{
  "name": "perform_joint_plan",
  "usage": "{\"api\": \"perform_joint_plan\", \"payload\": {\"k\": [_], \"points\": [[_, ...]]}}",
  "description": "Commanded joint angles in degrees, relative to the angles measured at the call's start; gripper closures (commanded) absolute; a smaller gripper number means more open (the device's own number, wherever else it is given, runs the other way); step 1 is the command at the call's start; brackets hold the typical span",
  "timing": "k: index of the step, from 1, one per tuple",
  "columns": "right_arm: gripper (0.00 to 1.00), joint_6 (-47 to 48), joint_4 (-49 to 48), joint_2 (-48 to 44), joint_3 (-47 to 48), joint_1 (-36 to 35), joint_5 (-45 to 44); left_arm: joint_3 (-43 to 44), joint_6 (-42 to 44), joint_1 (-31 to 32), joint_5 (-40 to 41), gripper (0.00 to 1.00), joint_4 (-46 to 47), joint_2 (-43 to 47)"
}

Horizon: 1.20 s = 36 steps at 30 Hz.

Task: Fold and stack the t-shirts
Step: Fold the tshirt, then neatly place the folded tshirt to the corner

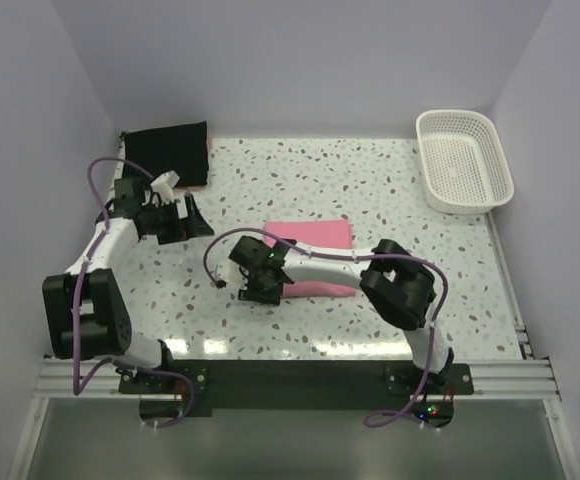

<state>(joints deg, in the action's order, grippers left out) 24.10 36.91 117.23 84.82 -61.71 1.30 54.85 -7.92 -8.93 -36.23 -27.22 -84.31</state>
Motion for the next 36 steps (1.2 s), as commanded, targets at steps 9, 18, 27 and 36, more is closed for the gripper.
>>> {"api": "perform_joint_plan", "payload": {"k": [9,18,27,36], "points": [[0.99,2.3,-2.3,-3.0,-1.3,1.1,-1.5,-7.0,-2.4,-0.2,-8.8,0.00,6.7,2.4],[1.00,1.7,-2.0,-12.7,-0.9,3.9,6.2,-18.4,-24.5,2.1,-16.5,0.00,35.2,0.8],[1.00,0.4,-1.9,-15.1,-2.1,5.1,7.4,-22.0,-45.9,11.1,-12.0,0.00,52.8,-6.6],[1.00,-1.2,-1.3,-12.2,1.3,5.0,9.5,-18.3,-50.6,17.9,-5.3,0.00,46.2,-13.8]]}}
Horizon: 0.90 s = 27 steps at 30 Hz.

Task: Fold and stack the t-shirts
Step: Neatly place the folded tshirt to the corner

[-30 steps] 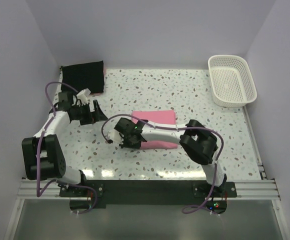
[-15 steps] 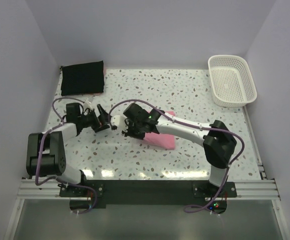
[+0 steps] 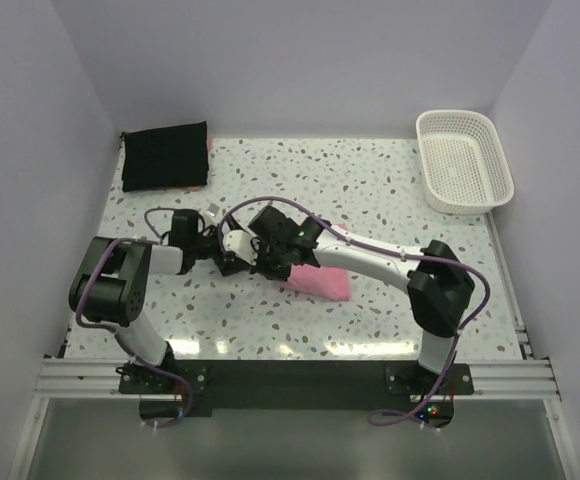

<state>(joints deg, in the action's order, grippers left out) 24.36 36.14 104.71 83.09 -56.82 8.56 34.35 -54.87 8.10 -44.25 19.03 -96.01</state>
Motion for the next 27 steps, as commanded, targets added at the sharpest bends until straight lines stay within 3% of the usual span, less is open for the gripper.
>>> {"api": "perform_joint_plan", "payload": {"k": [1,11,17,18,23,25,27], "points": [[1.00,-2.1,-0.9,0.7,3.4,0.0,2.4,2.5,-4.1,1.5,2.8,0.00,-0.1,-2.8],[1.00,-4.6,-3.0,4.5,6.6,-0.8,3.5,5.6,-8.1,5.1,6.7,0.01,1.5,-7.9],[1.00,-8.2,-4.4,7.4,9.7,-1.0,3.0,11.4,-8.3,6.4,10.4,0.19,-0.2,-12.3],[1.00,-8.5,-4.6,8.0,10.9,-0.9,2.9,11.9,-8.4,6.6,10.8,0.26,-0.5,-13.2],[1.00,-9.1,-5.1,10.0,13.6,-1.0,2.0,14.3,-8.5,8.2,12.0,0.33,-1.4,-14.7],[1.00,-9.4,-5.6,9.9,13.7,-1.0,1.6,15.1,-7.2,8.4,12.8,0.46,-3.2,-14.7],[1.00,-10.0,-6.0,9.6,13.8,-0.9,1.1,17.2,-3.2,8.6,14.4,0.72,-6.8,-14.5]]}}
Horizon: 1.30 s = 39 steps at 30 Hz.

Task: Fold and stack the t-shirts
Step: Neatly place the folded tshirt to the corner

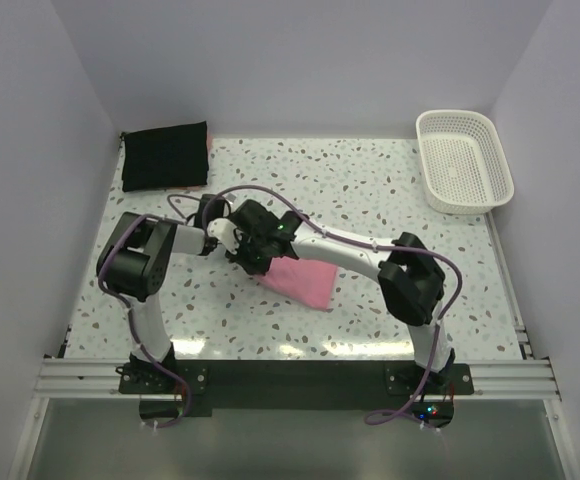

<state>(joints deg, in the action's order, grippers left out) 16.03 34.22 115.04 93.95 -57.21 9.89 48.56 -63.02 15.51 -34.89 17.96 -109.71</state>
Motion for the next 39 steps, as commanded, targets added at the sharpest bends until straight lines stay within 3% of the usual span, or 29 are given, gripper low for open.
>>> {"api": "perform_joint_plan", "payload": {"k": [1,2,4,7,8,14,21,29,39], "points": [[1.00,-2.7,-4.2,-0.9,3.0,-0.5,-0.4,4.1,6.9,1.2,7.1,0.83,-10.4,-0.7],[1.00,-3.5,-4.2,-1.1,3.5,-0.4,-0.8,6.4,11.0,1.2,8.3,0.98,-12.8,-0.4],[0.99,-5.1,-3.0,-1.7,4.1,0.6,-0.8,9.0,15.8,1.2,12.1,1.00,-20.8,0.1],[0.61,-5.9,-1.1,-4.3,3.8,3.3,0.4,16.3,27.5,1.0,18.3,1.00,-30.0,-0.1],[0.42,-6.2,-0.6,-5.2,3.2,4.3,0.9,20.3,32.6,0.9,19.7,1.00,-32.1,-0.6],[0.04,-5.8,3.2,-12.1,0.1,12.6,1.1,35.2,49.6,0.7,28.1,1.00,-41.1,-2.4],[0.01,-2.0,5.9,-16.3,-4.5,19.9,-0.5,51.4,66.5,-1.5,30.0,1.00,-43.5,-7.1],[0.01,-1.4,5.9,-16.9,-5.4,21.4,-1.1,71.6,69.8,-7.6,29.0,1.00,-47.2,-16.9],[0.01,-0.9,4.9,-15.4,-5.0,21.9,-1.1,77.0,73.5,-9.4,32.2,1.00,-44.1,-16.5]]}}
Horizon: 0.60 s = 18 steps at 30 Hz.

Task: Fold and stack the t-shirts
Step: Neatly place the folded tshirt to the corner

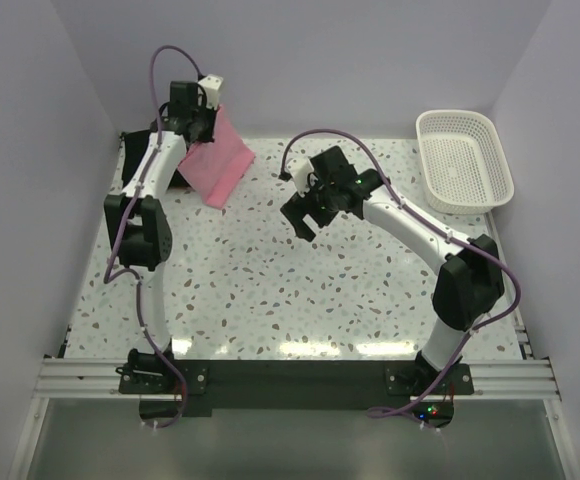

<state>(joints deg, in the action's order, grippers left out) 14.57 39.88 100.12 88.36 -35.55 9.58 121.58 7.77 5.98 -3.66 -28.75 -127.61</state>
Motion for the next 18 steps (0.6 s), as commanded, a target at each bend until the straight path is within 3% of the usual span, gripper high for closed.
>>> {"api": "perform_joint_plan", "payload": {"k": [1,18], "points": [[0.01,0.5,-0.8,-0.1,0.8,0.3,-0.7,3.7,2.9,0.1,1.4,1.00,3.0,2.0],[0.01,0.0,-1.0,1.0,1.6,0.3,-0.6,4.8,1.5,-0.5,-0.7,1.00,4.1,7.8]]}}
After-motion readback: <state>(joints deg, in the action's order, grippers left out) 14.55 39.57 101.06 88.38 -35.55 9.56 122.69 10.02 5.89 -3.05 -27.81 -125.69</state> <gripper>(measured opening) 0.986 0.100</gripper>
